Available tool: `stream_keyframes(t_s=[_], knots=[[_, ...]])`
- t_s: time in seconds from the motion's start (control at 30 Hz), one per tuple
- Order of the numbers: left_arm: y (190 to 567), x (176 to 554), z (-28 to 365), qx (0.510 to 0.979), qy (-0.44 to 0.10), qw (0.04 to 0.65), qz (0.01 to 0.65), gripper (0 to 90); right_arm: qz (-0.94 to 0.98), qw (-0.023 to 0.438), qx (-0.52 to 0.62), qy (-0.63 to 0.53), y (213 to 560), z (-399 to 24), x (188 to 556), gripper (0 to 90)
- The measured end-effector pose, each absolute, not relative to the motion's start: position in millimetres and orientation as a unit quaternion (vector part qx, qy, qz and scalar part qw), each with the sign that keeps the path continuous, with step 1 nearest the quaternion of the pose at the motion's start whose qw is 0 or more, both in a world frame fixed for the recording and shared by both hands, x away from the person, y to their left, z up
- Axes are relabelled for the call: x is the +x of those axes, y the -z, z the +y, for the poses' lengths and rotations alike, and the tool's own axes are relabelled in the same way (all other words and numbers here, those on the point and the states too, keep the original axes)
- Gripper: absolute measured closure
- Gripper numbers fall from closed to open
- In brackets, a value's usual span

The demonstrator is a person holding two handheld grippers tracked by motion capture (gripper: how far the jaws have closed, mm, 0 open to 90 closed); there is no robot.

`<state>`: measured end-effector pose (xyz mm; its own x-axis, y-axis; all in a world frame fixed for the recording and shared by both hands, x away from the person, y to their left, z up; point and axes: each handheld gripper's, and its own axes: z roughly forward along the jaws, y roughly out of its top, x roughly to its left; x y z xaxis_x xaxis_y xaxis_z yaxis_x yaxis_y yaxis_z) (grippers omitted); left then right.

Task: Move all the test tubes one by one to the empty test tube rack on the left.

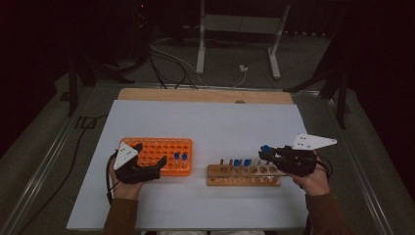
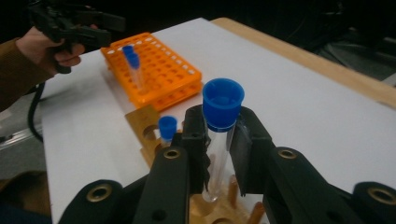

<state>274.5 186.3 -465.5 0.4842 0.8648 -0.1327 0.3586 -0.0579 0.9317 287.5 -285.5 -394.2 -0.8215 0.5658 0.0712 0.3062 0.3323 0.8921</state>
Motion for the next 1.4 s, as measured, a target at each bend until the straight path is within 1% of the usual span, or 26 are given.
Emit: stream_keyframes(t_s=[0.2,0.47,0.97,1.4], knots=[[456.2,275.0,181.0,0.686,-0.247,0.527,0.436,0.7,0.799,0.135,0.278,-0.516,388.2,-286.7,293.1,76.8],[445.4,277.3,173.8,0.693,-0.254,0.527,0.422,0.7,0.791,0.141,0.288,-0.521,384.9,-275.8,305.4,76.8],[436.4,282.2,169.0,0.692,-0.254,0.529,0.42,0.7,0.785,0.135,0.302,-0.524,377.6,-252.9,321.7,76.8],[427.6,291.3,138.4,0.707,-0.251,0.531,0.395,0.7,0.785,0.127,0.313,-0.519,378.3,-226.0,335.1,76.8]])
